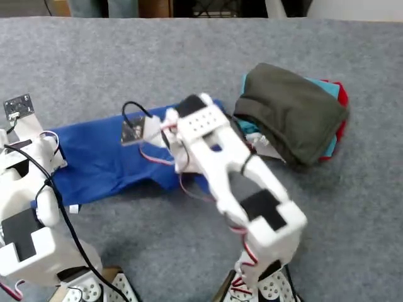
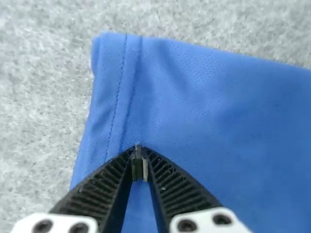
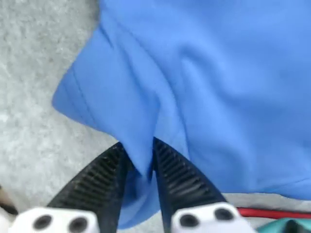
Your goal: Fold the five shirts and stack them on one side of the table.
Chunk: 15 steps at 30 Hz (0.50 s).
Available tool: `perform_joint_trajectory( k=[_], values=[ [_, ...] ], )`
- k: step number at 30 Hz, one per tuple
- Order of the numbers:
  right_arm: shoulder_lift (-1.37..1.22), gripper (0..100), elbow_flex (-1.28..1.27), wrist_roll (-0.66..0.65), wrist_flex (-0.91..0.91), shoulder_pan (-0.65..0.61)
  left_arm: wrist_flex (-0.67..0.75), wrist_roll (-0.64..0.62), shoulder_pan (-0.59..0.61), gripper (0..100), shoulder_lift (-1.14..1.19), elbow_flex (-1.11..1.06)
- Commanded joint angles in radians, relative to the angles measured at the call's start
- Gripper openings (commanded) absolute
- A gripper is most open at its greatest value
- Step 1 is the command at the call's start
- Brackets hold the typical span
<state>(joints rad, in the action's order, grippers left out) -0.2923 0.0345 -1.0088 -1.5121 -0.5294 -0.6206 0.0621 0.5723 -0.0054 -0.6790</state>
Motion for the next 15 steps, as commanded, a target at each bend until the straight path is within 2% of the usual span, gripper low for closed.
perform_joint_trajectory(
  k=[1,4,8,15],
  values=[
    [-0.139,1.5,0.323,-0.066,-0.140,0.020,0.012,-0.012,0.005,3,-0.006,0.047],
    [-0.311,1.5,0.578,-0.152,-0.249,0.029,0.012,-0.012,0.005,3,-0.006,0.047],
    [-0.509,1.5,0.846,-0.184,-0.253,0.035,0.012,-0.012,0.005,3,-0.006,0.047],
    [-0.668,3.1,1.035,-0.186,-0.252,0.000,0.012,-0.012,0.004,3,-0.006,0.047]
  ],
)
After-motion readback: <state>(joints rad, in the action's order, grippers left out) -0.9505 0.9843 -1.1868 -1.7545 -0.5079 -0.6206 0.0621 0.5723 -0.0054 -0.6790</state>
